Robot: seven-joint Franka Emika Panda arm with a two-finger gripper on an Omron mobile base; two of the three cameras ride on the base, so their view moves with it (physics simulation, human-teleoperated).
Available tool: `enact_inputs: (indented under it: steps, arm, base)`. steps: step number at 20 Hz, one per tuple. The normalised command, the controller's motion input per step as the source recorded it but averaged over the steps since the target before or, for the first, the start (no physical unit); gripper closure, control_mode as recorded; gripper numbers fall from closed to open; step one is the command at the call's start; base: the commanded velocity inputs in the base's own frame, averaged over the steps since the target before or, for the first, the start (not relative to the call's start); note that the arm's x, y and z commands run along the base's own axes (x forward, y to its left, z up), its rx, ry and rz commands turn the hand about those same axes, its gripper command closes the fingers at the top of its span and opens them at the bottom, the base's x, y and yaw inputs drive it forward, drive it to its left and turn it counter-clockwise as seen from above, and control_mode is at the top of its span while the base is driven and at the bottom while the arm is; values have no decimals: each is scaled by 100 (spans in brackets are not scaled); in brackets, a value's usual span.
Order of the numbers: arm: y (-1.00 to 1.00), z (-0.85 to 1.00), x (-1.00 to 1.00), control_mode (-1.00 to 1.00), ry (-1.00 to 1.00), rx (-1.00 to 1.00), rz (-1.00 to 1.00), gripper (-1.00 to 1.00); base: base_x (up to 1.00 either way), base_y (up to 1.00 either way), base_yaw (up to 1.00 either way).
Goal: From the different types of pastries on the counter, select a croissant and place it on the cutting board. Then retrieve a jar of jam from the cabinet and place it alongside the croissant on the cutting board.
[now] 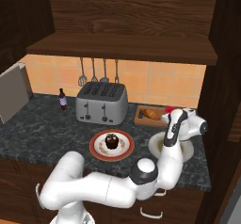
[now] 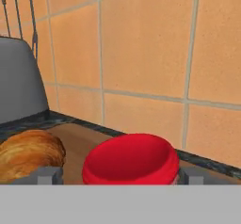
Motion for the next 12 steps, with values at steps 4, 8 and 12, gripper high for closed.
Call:
enact_inputs:
  steps: [4, 8, 12]
  arm:
    - [16, 90, -11, -100, 0, -8, 0, -100]
    - [17, 90, -29, -100, 0, -10, -1, -100]
    - [26, 61, -76, -100, 0, -8, -2, -100]
  base:
    - [0, 0, 0]
    - [0, 0, 0]
    - [0, 0, 0]
